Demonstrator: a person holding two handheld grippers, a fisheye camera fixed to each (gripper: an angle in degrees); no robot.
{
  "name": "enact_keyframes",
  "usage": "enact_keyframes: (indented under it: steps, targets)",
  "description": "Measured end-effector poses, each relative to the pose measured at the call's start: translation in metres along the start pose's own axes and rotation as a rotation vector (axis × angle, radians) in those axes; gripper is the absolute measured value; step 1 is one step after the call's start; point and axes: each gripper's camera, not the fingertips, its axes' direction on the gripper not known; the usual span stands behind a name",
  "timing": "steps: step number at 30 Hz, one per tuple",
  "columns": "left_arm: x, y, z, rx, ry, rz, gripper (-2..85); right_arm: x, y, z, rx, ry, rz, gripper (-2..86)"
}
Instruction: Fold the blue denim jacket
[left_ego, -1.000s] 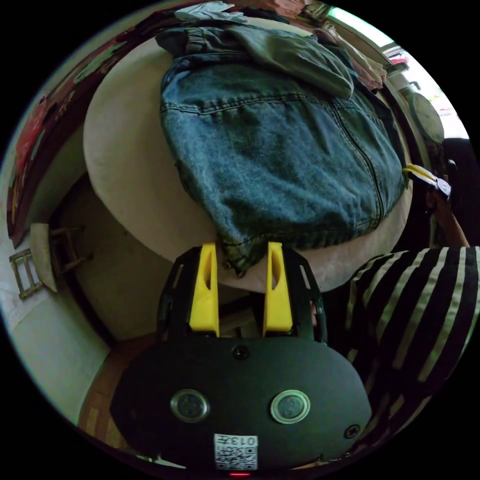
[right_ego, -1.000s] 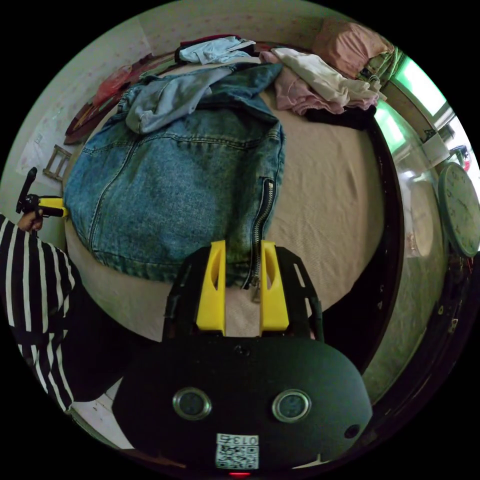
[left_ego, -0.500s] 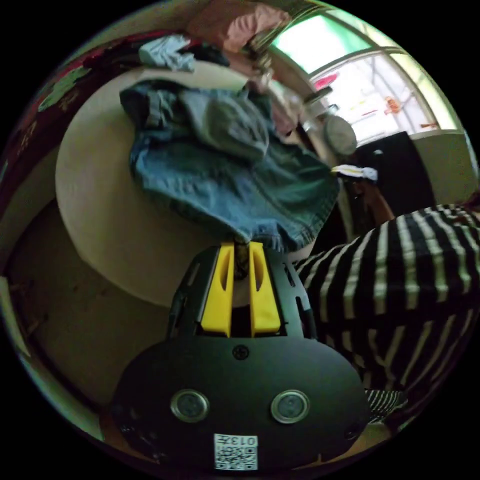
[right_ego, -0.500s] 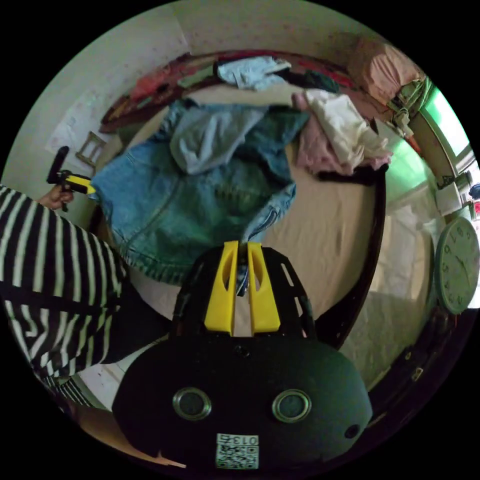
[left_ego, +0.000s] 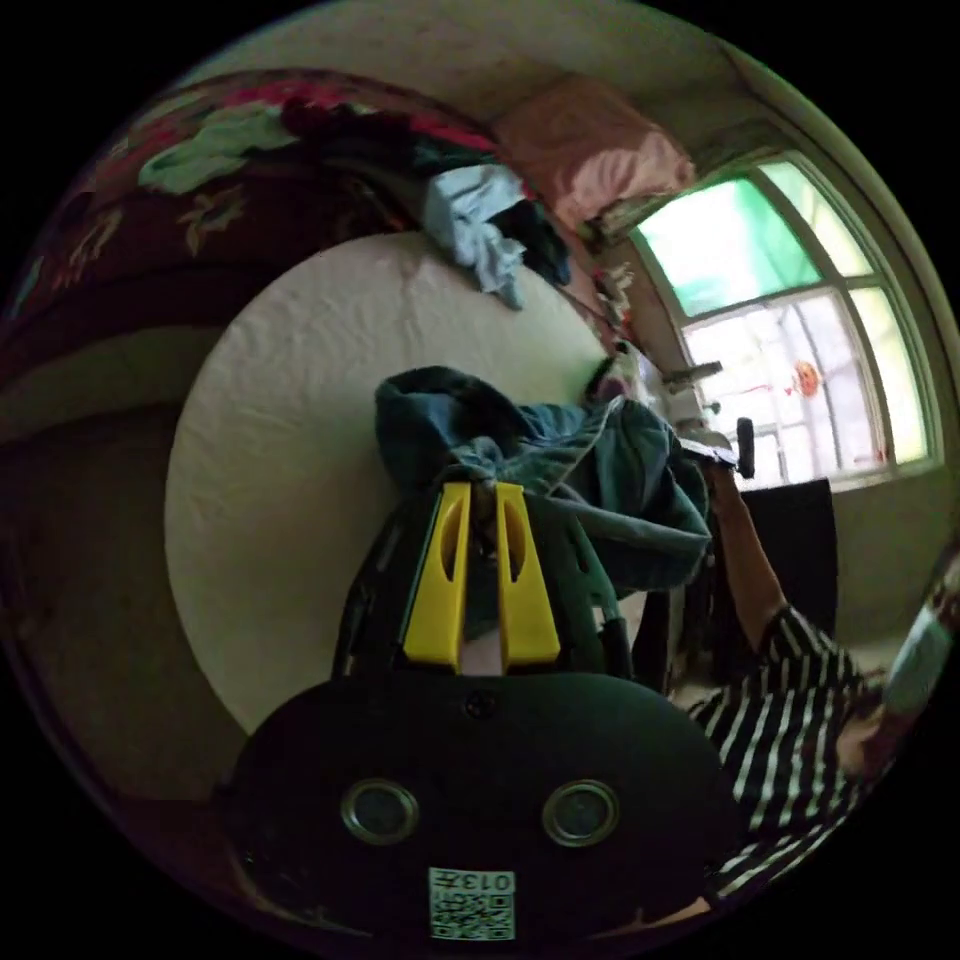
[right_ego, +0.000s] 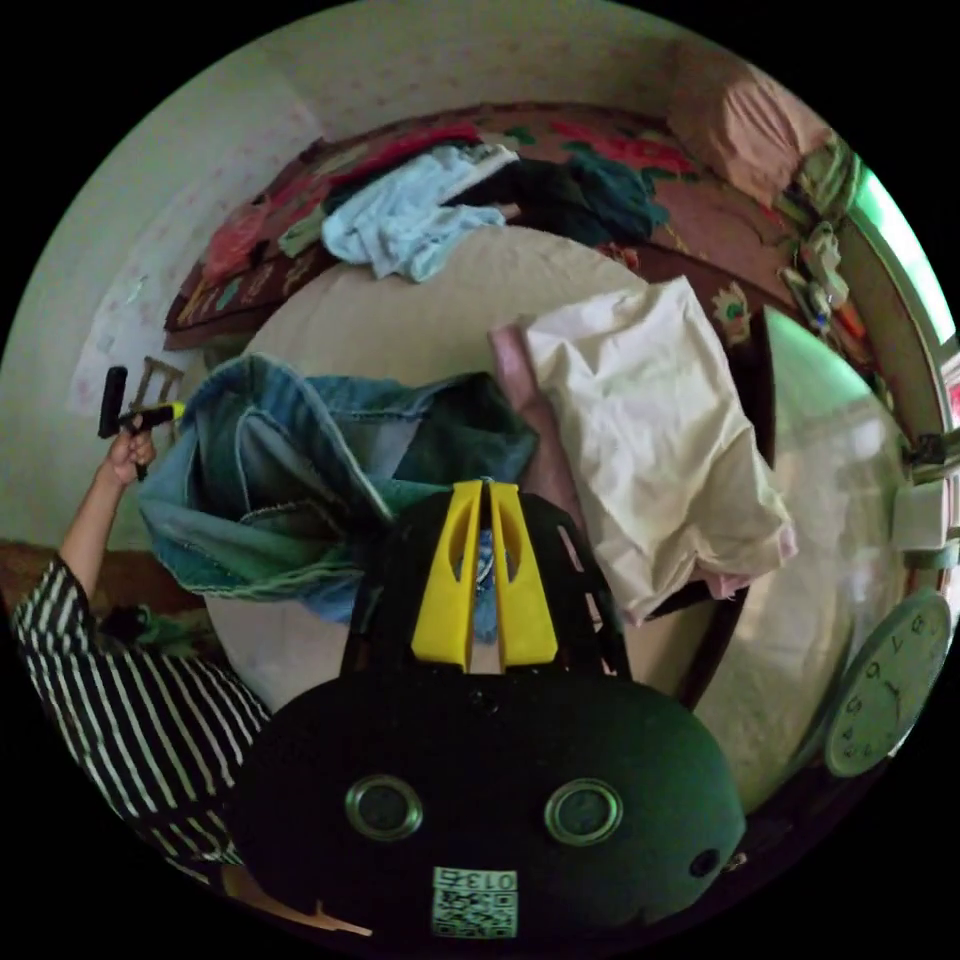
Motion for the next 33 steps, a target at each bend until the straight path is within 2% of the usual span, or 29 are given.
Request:
enact_keyframes:
  steps: [2,4,5,7,9,13,14,17,19,21,24,26,27,29,31,33]
  targets:
    - [-0.022,-0.008,0.007,0.024,-0.017,-0.112,5.4,0.017,-0.007,0.003,0.048,-0.048,0.116,3.2]
    - [-0.024,-0.005,-0.003,0.085,-0.022,-0.098,6.0,0.018,0.003,-0.024,0.234,-0.052,0.122,6.0]
    - [-0.017,0.001,-0.015,0.128,-0.082,-0.037,6.3,0.014,0.009,-0.032,0.28,-0.019,0.108,6.8]
    - [-0.002,0.015,-0.031,0.193,-0.201,0.066,7.3,-0.011,0.033,-0.048,0.373,0.131,-0.029,9.7]
    - [0.01,0.031,-0.038,0.231,-0.255,0.136,7.5,-0.03,0.049,-0.043,0.361,0.191,-0.168,9.9]
    - [0.044,0.047,0.0,-0.005,-0.074,0.4,2.2,-0.069,0.065,-0.008,0.224,0.172,-0.458,2.4]
    - [0.057,0.043,0.022,-0.112,-0.064,0.462,1.7,-0.075,0.063,-0.002,0.202,0.167,-0.496,2.1]
    - [0.09,0.025,0.07,-0.224,-0.145,0.559,0.9,-0.098,0.033,0.02,0.144,0.118,-0.573,1.3]
    - [0.101,0.005,0.084,-0.234,-0.259,0.567,0.5,-0.1,-0.007,0.025,0.128,0.096,-0.511,0.7]
    - [0.097,-0.018,0.081,-0.207,-0.247,0.517,0.2,-0.09,-0.035,0.017,0.169,0.142,-0.385,0.4]
    - [0.054,-0.045,0.045,-0.072,-0.14,0.242,0.1,-0.056,-0.061,0.008,0.137,0.141,-0.172,0.3]
    - [0.012,-0.041,0.007,0.046,-0.06,0.038,0.3,-0.033,-0.057,-0.004,0.18,0.02,-0.104,0.4]
    - [0.008,-0.037,-0.001,0.059,-0.097,0.029,0.4,-0.016,-0.047,-0.015,0.236,-0.051,-0.044,0.6]
    - [0.013,-0.021,-0.02,0.093,-0.297,0.071,1.4,0.008,-0.024,-0.033,0.37,-0.029,0.069,1.1]
    - [0.024,-0.012,-0.019,0.081,-0.267,0.156,3.1,0.019,0.002,-0.043,0.431,0.015,0.077,3.1]
    - [0.033,-0.006,-0.009,0.033,-0.273,0.197,9.6,0.01,0.012,-0.034,0.361,0.05,-0.008,6.4]
